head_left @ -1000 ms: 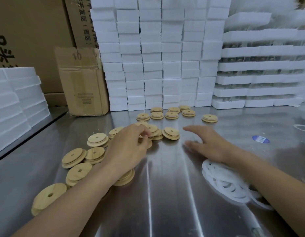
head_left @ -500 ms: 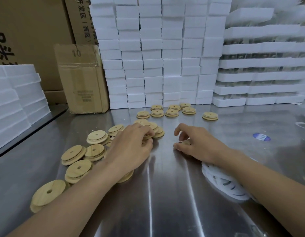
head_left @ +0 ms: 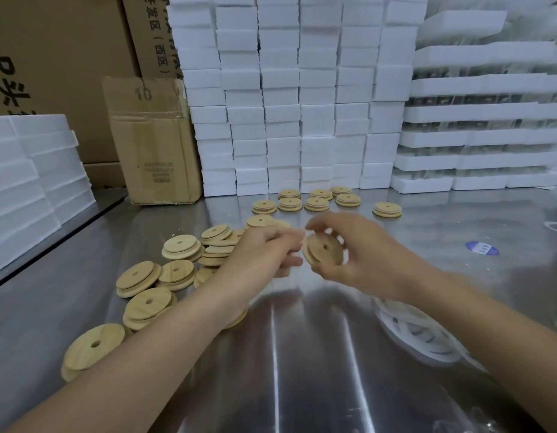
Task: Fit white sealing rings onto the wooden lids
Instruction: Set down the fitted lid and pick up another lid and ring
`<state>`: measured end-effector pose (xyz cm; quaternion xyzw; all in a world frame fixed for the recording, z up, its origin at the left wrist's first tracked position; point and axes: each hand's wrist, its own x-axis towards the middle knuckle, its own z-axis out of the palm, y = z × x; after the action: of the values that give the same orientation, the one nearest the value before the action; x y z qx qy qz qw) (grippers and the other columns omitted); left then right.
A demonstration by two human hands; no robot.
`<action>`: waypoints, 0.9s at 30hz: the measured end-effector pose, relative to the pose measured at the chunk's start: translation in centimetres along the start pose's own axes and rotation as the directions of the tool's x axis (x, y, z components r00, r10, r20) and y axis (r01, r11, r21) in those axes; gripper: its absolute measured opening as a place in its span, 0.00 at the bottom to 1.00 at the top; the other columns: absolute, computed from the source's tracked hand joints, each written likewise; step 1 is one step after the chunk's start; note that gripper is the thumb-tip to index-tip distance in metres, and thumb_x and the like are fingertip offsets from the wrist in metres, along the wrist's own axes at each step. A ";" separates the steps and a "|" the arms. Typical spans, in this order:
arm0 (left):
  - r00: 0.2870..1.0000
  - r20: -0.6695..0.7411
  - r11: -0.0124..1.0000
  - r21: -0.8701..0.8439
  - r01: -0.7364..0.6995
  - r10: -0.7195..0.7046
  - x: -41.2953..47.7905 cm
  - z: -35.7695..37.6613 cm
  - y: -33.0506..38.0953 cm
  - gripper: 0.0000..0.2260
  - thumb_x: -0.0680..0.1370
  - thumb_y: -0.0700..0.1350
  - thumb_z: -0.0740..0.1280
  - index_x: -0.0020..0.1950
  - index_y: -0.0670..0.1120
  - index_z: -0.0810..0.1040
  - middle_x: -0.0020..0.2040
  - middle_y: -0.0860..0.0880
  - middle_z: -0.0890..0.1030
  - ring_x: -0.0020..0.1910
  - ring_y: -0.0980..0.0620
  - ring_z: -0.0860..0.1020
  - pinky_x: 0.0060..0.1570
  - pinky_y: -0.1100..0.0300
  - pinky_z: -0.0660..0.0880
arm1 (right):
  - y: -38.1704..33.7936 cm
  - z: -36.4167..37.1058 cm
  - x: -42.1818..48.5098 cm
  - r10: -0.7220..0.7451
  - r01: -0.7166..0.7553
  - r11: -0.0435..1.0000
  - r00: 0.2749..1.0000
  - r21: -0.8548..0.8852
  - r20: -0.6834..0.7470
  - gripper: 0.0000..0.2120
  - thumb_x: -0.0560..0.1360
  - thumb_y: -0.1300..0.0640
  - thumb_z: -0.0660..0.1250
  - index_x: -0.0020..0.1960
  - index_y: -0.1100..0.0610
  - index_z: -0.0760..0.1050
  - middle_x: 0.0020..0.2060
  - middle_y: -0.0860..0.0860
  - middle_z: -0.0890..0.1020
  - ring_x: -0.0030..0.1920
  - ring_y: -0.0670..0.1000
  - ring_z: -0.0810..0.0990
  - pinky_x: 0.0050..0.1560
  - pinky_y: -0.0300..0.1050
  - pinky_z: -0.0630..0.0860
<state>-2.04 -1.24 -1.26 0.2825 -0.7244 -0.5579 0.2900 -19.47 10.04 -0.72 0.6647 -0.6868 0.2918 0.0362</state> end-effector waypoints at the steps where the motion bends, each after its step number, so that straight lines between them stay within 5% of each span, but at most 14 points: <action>1: 0.999 0.039 0.997 -0.072 0.008 -0.005 0.0 0.1 0.2 0.11 0.82 0.54 0.71 0.57 0.48 0.86 0.53 0.49 0.89 0.51 0.52 0.88 0.58 0.52 0.83 | -0.5 0.2 0.1 -0.079 0.086 0.995 0.991 0.057 -0.106 0.27 0.74 0.48 0.78 0.70 0.47 0.74 0.61 0.43 0.79 0.62 0.44 0.76 0.63 0.45 0.76; 4: 0.999 0.007 0.982 -0.187 -0.041 0.043 -0.3 0.2 0.3 0.10 0.81 0.49 0.74 0.58 0.45 0.86 0.51 0.44 0.89 0.50 0.48 0.88 0.56 0.54 0.85 | -1.5 0.1 0.3 -0.200 0.247 0.947 0.953 0.204 -0.226 0.31 0.73 0.53 0.81 0.72 0.48 0.73 0.64 0.41 0.78 0.67 0.45 0.77 0.63 0.36 0.77; 7: 0.996 -0.080 0.967 -0.247 -0.055 0.036 0.0 0.2 -0.1 0.07 0.81 0.42 0.74 0.58 0.46 0.87 0.50 0.46 0.90 0.51 0.46 0.87 0.56 0.53 0.85 | -0.5 -1.9 0.6 -0.084 0.122 0.956 0.985 0.266 -0.151 0.29 0.71 0.51 0.82 0.68 0.46 0.76 0.58 0.40 0.81 0.61 0.42 0.80 0.56 0.35 0.79; 10: 0.998 -0.049 0.959 -0.281 -0.047 0.034 0.2 0.1 -0.5 0.09 0.81 0.41 0.74 0.61 0.45 0.86 0.52 0.46 0.89 0.50 0.51 0.86 0.52 0.56 0.85 | 2.5 -5.1 0.4 0.149 -0.170 0.974 0.979 0.151 0.140 0.12 0.72 0.46 0.80 0.54 0.43 0.83 0.45 0.43 0.84 0.46 0.43 0.83 0.46 0.38 0.77; 13: 0.997 -0.029 0.966 -0.249 -0.076 0.071 0.2 0.2 -1.0 0.09 0.81 0.40 0.74 0.61 0.45 0.86 0.52 0.47 0.90 0.50 0.51 0.86 0.52 0.54 0.85 | 4.7 -6.8 -0.6 0.300 -0.357 0.934 0.782 -0.001 0.546 0.08 0.73 0.45 0.79 0.51 0.41 0.85 0.47 0.41 0.86 0.46 0.40 0.83 0.49 0.40 0.76; 16: 0.998 0.018 0.959 -0.278 -0.048 0.055 0.3 0.1 -1.3 0.09 0.81 0.40 0.74 0.61 0.44 0.85 0.51 0.47 0.89 0.50 0.51 0.86 0.49 0.56 0.86 | 5.3 -6.9 -1.0 0.334 -0.398 0.916 0.676 -0.056 0.657 0.09 0.72 0.47 0.80 0.51 0.43 0.86 0.47 0.41 0.87 0.46 0.39 0.83 0.56 0.43 0.76; 22: 0.998 0.057 0.927 -0.376 0.015 0.007 0.4 -0.6 -1.4 0.10 0.81 0.42 0.73 0.62 0.42 0.85 0.59 0.41 0.87 0.58 0.43 0.86 0.48 0.58 0.83 | 5.4 -6.4 -0.7 0.318 -0.371 0.927 0.684 -0.063 0.656 0.04 0.74 0.51 0.80 0.45 0.48 0.85 0.44 0.45 0.86 0.47 0.44 0.82 0.62 0.46 0.75; 25: 0.997 0.072 0.920 -0.391 0.033 -0.006 0.5 -0.7 -1.5 0.11 0.81 0.43 0.73 0.63 0.43 0.84 0.59 0.43 0.88 0.63 0.41 0.84 0.49 0.58 0.82 | 5.2 -6.1 -0.9 0.291 -0.335 0.940 0.699 -0.060 0.653 0.04 0.75 0.55 0.78 0.43 0.50 0.84 0.42 0.46 0.86 0.45 0.43 0.81 0.57 0.45 0.74; 27: 0.997 0.076 0.923 -0.382 0.041 -0.012 0.7 -0.7 -1.6 0.11 0.81 0.43 0.73 0.63 0.44 0.85 0.58 0.43 0.88 0.64 0.41 0.84 0.51 0.56 0.81 | 4.2 -5.0 -0.6 0.213 -0.303 0.948 0.829 0.096 0.517 0.05 0.76 0.59 0.77 0.43 0.53 0.84 0.40 0.46 0.85 0.43 0.43 0.82 0.53 0.40 0.74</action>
<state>-1.82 -2.53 -2.62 0.2100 -0.6075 -0.7024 0.3058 -25.01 12.59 1.68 0.6186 -0.7281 0.1704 -0.2411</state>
